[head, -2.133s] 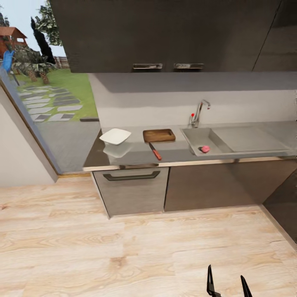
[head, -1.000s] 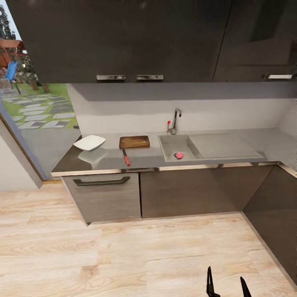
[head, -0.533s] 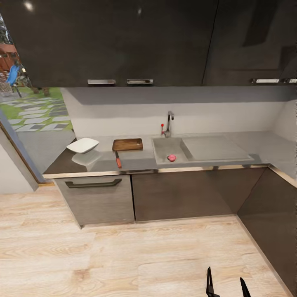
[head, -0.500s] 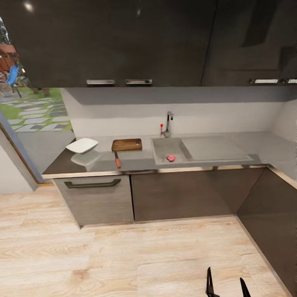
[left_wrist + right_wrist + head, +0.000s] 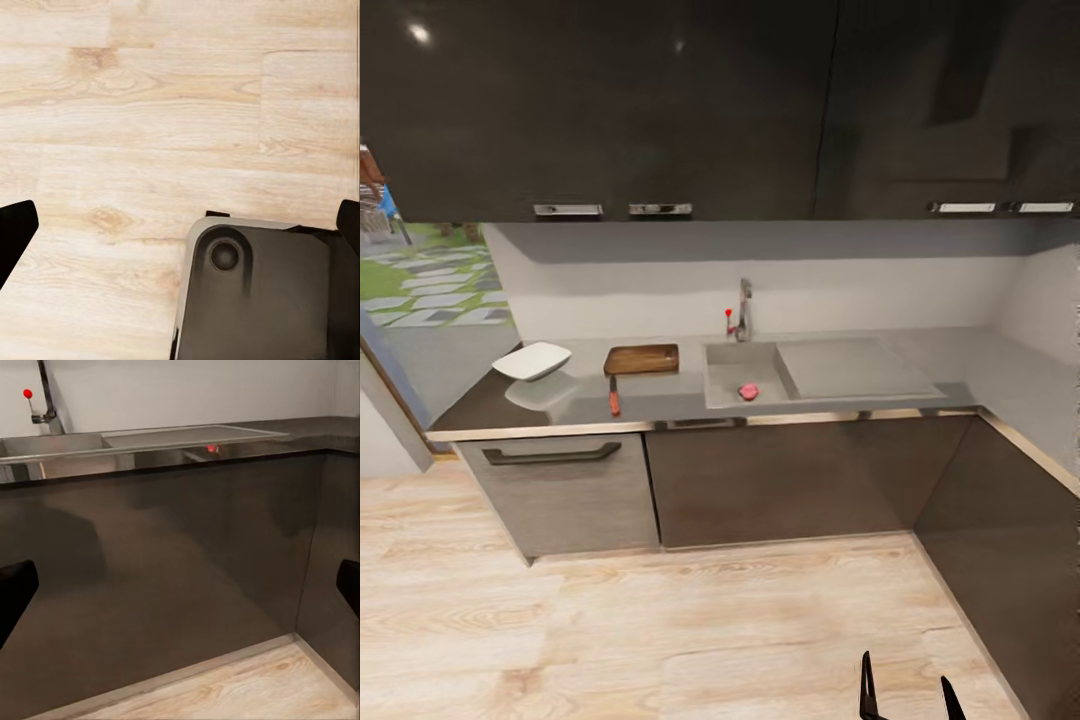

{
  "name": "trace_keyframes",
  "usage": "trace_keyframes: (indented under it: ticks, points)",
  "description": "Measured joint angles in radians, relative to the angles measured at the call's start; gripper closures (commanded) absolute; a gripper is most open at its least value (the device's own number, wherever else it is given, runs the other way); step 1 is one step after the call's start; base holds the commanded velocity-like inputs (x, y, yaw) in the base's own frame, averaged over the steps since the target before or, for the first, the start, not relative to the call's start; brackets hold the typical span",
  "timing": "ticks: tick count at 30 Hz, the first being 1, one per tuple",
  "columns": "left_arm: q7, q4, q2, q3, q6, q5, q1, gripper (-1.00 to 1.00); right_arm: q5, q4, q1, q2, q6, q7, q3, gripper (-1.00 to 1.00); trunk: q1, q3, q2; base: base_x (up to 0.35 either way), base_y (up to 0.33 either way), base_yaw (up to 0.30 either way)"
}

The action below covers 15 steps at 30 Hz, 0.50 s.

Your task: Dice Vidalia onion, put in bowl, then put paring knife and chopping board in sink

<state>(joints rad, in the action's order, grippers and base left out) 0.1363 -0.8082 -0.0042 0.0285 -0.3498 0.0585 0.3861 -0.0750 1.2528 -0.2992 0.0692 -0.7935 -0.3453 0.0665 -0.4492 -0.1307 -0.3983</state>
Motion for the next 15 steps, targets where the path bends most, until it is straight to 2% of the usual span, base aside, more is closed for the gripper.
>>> trace_keyframes:
  ticks: [5,15]
  points:
    - [0.001,0.000,0.000,0.000,0.000,0.000,0.000,-1.00,0.000,0.000,0.000,0.000,0.001,0.001,0.000,-1.00,0.000,0.004,0.000,0.084,-0.242,0.000]
    - [0.000,0.001,0.000,0.000,0.000,0.000,0.000,-1.00,0.000,0.000,0.000,-0.001,0.000,0.001,0.000,-1.00,0.000,0.005,0.000,0.009,-0.022,0.000]
